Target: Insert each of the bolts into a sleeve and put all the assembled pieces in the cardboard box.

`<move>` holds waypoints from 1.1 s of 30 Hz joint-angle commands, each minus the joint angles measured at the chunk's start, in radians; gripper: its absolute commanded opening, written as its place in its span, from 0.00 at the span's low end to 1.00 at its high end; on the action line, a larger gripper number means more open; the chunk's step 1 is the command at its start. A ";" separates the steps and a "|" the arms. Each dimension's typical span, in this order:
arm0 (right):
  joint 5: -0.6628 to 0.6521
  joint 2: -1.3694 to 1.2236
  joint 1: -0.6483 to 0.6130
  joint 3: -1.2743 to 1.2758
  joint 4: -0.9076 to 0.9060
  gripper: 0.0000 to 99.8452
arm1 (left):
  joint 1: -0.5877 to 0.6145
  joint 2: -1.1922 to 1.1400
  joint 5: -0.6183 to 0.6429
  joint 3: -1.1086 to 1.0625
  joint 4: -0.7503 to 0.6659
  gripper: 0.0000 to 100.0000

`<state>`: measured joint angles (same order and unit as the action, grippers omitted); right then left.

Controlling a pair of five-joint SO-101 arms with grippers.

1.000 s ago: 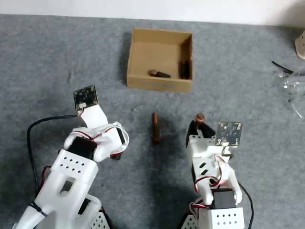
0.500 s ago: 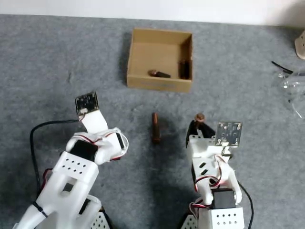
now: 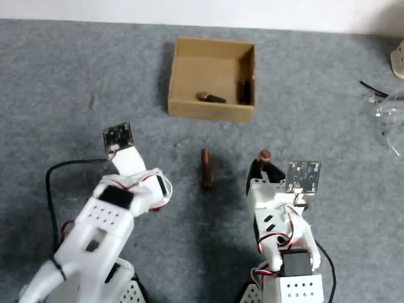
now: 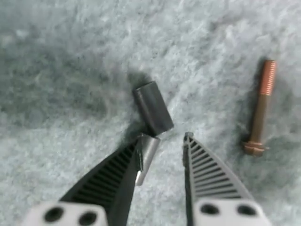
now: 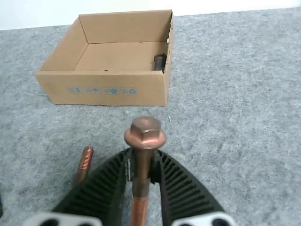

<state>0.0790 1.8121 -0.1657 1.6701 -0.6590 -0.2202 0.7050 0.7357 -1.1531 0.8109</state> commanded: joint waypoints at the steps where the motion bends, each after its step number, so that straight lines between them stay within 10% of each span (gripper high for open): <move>1: 0.005 0.012 0.012 0.047 0.041 0.00 | -0.004 -0.186 0.011 0.143 -0.014 0.14; 33: 0.005 0.012 0.010 0.047 0.041 0.00 | 0.124 -0.450 0.114 0.263 -0.064 0.14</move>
<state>0.0790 1.8121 -0.1657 1.6701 -0.6590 -0.1281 0.2539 0.8431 -0.9260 0.7633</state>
